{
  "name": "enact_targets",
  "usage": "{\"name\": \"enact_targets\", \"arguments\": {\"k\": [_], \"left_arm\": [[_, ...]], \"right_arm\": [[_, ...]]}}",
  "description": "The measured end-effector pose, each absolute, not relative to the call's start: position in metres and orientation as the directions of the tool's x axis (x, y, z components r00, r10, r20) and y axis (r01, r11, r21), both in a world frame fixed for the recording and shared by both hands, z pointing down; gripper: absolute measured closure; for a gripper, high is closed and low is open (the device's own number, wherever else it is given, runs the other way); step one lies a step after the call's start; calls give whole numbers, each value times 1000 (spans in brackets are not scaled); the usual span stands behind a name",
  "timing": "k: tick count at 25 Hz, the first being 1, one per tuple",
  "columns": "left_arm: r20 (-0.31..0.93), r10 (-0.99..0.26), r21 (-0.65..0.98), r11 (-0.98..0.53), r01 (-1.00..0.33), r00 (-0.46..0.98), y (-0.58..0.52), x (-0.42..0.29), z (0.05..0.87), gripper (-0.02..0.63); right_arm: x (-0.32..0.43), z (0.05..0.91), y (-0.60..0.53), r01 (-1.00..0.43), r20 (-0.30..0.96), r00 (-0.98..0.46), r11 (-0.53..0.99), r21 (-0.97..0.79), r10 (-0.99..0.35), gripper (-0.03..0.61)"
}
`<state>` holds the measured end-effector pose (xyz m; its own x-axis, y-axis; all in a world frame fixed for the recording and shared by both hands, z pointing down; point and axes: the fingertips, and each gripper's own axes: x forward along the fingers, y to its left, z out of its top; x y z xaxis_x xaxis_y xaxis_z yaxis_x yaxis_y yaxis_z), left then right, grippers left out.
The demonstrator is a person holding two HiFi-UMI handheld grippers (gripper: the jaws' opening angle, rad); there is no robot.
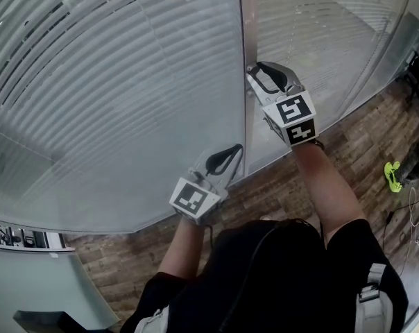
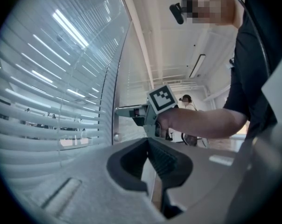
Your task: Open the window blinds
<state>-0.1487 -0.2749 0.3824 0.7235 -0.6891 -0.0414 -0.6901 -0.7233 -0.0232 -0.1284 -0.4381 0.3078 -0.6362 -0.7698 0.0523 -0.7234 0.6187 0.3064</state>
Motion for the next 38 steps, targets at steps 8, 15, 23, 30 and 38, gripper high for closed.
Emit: {"name": "enact_targets", "arguments": {"k": [8,15,23,30,38], "left_arm": [[-47,-692,-21,-721,-693,721,-275,-150,382,609],[-74,-693,-38,-717,-696,717,-278,-153,386,609],[-75,-687,-29,-723,-690,723,-275,-149,384,609],[-51,-687,-28,-725,-688,725,-275,-148,389,609],[-73,-687,-38,-722,-691,723,-277,-149,394,609]], "right_arm": [[-124,310,-442,-754,17,-651,648,108,-759,451],[-123,308,-443,-753,0,-658,658,-12,-753,451],[-123,310,-441,-752,-6,-659,659,-15,-752,450],[-124,309,-442,-751,-7,-661,661,-13,-751,449],[-126,311,-439,-724,-5,-689,688,45,-725,361]]}}
